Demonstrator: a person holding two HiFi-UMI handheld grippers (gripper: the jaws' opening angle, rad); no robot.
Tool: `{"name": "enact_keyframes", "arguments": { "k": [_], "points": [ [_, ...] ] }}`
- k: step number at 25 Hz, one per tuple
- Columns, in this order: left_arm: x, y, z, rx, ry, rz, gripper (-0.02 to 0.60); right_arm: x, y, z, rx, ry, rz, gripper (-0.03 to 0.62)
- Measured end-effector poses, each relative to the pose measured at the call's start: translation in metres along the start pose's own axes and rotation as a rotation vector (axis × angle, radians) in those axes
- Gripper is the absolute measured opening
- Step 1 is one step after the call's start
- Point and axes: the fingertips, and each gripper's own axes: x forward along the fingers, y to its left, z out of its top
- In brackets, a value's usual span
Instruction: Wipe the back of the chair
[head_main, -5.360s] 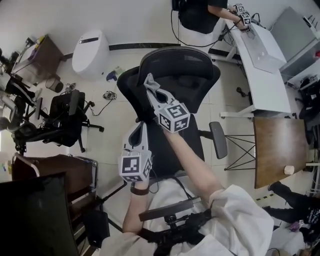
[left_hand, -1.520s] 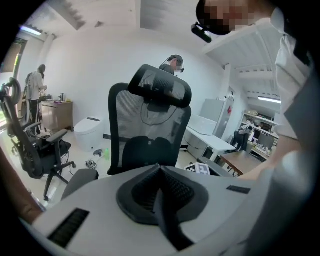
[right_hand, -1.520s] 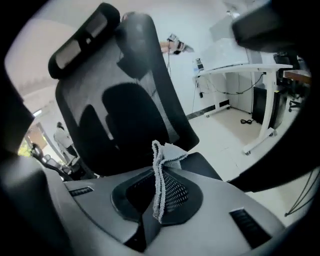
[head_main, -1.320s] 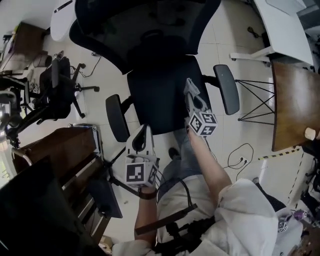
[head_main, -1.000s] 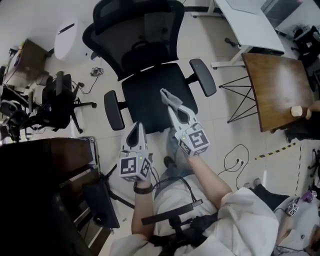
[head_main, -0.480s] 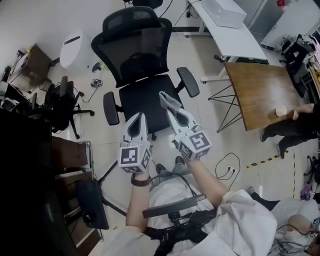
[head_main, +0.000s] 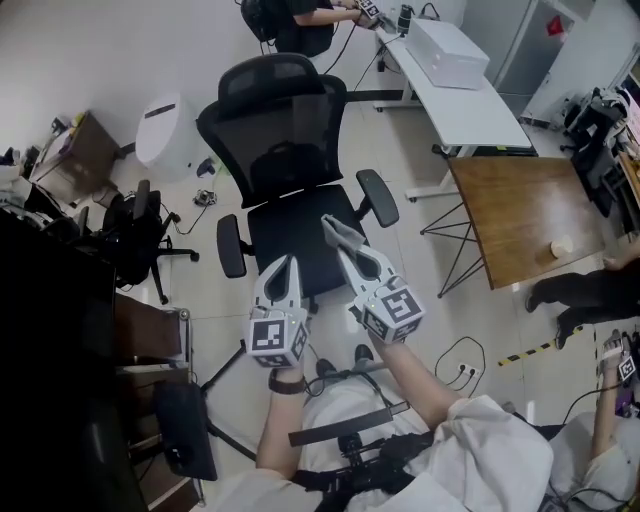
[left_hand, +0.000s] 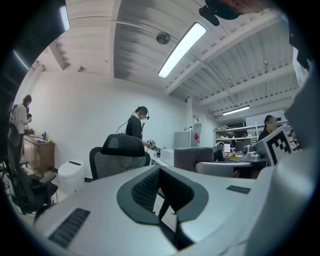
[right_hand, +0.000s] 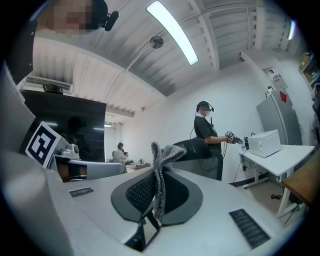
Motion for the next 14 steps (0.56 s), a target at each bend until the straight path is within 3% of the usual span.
{"name": "enact_keyframes", "arguments": {
  "k": [14],
  "points": [
    [-0.003,-0.038,0.026,0.024,-0.027,-0.052,0.023,-0.019,0.026,0.031,-0.075,-0.007,0.057,0.014]
  ]
}}
